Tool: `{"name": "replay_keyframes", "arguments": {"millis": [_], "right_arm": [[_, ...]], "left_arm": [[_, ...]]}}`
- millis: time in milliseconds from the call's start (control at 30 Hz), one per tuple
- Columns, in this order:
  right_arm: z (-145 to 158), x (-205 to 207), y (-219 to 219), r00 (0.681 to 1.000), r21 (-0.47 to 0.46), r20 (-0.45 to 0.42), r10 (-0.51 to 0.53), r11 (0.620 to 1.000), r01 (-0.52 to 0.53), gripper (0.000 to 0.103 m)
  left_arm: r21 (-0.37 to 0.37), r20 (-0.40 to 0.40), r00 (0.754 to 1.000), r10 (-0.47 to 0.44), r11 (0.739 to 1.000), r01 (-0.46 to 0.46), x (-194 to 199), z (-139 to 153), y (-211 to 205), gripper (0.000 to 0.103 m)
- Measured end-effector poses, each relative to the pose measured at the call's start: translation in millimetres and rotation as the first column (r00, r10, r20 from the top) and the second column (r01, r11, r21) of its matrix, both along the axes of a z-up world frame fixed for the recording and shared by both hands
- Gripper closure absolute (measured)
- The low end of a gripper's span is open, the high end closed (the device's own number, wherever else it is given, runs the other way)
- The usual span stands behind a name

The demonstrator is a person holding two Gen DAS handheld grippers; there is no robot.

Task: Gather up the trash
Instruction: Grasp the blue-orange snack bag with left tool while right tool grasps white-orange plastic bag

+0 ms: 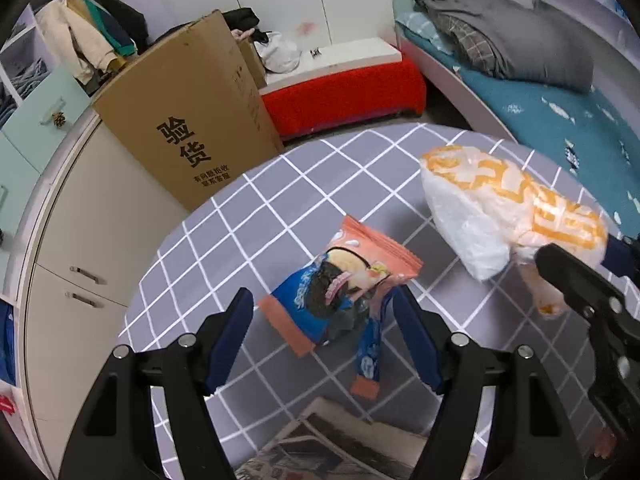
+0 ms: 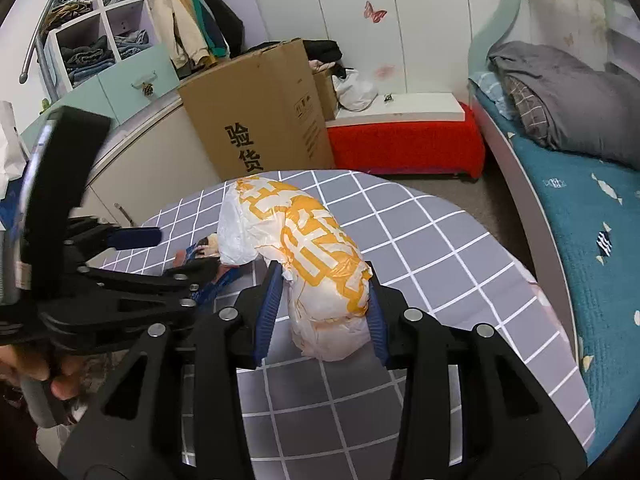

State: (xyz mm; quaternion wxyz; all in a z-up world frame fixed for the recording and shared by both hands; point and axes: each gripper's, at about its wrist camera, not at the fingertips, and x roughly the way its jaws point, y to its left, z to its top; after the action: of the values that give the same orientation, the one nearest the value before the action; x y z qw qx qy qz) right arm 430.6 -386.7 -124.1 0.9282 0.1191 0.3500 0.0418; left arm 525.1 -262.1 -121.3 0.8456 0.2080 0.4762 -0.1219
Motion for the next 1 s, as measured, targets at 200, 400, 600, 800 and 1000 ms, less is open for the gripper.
{"name": "replay_keyframes", "arguments": {"millis": [200, 400, 600, 800, 1000], "right_arm": [[-1.1, 4.6, 3.5, 1.000, 0.000, -0.007, 0.025, 1.000, -0.025, 0.064], [3.0, 2.5, 5.7, 1.000, 0.002, 0.003, 0.030, 1.000, -0.030, 0.064], [18.0, -6.6, 13.1, 0.999, 0.000, 0.036, 0.034, 0.999, -0.034, 0.064], [53.1, -25.1, 34.2, 0.995, -0.008, 0.088, 0.053, 0.999, -0.052, 0.064], [91.4, -54.0, 79.9, 0.982, -0.030, 0.144, 0.122, 0.992, -0.119, 0.064]], "left_arm": [[-0.043, -0.117, 0.993, 0.033, 0.998, -0.038, 15.8, -15.5, 5.1, 0.068], [-0.093, -0.112, 0.990, 0.082, 0.991, -0.093, 13.9, -10.0, 18.1, 0.101], [-0.165, -0.030, 0.995, 0.098, 0.981, -0.102, -7.5, 24.2, 30.0, 0.102], [-0.235, 0.050, 0.994, 0.097, 0.969, -0.082, -40.5, 75.0, 50.3, 0.102], [-0.275, 0.117, 0.984, 0.132, 0.957, -0.095, -88.4, 115.9, 101.6, 0.102]]}}
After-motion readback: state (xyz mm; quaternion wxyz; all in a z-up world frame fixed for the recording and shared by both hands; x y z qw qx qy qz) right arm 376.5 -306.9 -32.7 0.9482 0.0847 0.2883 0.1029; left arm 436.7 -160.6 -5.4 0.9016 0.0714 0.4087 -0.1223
